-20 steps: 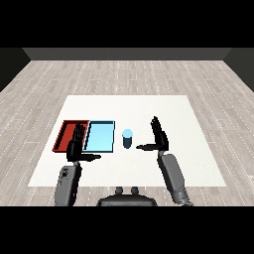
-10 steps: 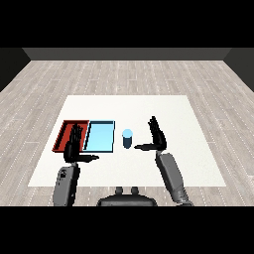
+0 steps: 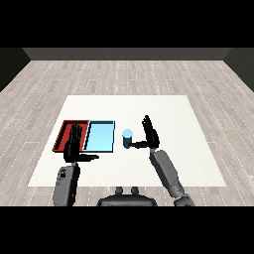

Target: Pick the blue can and put it in the blue box

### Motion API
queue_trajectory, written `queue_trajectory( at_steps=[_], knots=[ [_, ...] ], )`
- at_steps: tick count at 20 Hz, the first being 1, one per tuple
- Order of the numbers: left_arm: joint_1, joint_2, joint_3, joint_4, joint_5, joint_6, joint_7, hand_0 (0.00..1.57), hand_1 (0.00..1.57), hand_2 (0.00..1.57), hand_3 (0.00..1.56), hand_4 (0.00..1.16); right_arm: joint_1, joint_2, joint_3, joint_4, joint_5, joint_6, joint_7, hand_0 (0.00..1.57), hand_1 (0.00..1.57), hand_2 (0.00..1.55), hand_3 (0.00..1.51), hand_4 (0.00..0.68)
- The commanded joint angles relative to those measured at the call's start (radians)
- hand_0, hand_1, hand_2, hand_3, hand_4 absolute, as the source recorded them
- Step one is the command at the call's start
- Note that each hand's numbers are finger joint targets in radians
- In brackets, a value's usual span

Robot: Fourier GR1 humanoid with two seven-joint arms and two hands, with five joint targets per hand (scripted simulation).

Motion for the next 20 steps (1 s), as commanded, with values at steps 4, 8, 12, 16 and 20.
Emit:
queue_trajectory(
  at_steps=[4, 8, 12, 16, 20],
  knots=[
    [0.045, 0.029, 0.046, -0.079, 0.054, -0.02, 0.041, 0.0, 0.0, 0.0, 0.0, 0.0, -0.108, 0.0, 0.092, 0.199, -0.177, -0.074, -0.112, 0.0, 0.0, 0.0, 0.0, 0.0],
    [0.046, 0.031, 0.041, -0.029, 0.047, -0.052, 0.001, 0.0, 0.0, 0.0, 0.0, 0.0, -0.033, 0.0, 0.129, 0.145, -0.197, -0.084, -0.143, 0.0, 0.0, 0.0, 0.0, 0.0],
    [0.033, -0.001, 0.019, 0.011, 0.02, -0.029, -0.036, 0.0, 0.0, 0.0, 0.0, 0.0, -0.066, 0.0, 0.154, 0.214, -0.267, -0.093, -0.189, 0.0, 0.0, 0.0, 0.0, 0.0],
    [0.009, 0.023, 0.027, -0.04, 0.025, -0.02, 0.048, 0.0, 0.0, 0.0, 0.0, 0.0, -0.075, 0.0, 0.106, 0.369, -0.269, 0.008, -0.27, 0.0, 0.0, 0.0, 0.0, 0.0],
    [0.009, 0.054, 0.074, -0.009, 0.064, -0.066, 0.002, 0.0, 0.0, 0.0, 0.0, 0.0, -0.162, 0.0, 0.179, 0.477, -0.401, -0.013, -0.344, 0.0, 0.0, 0.0, 0.0, 0.0]
  ],
)
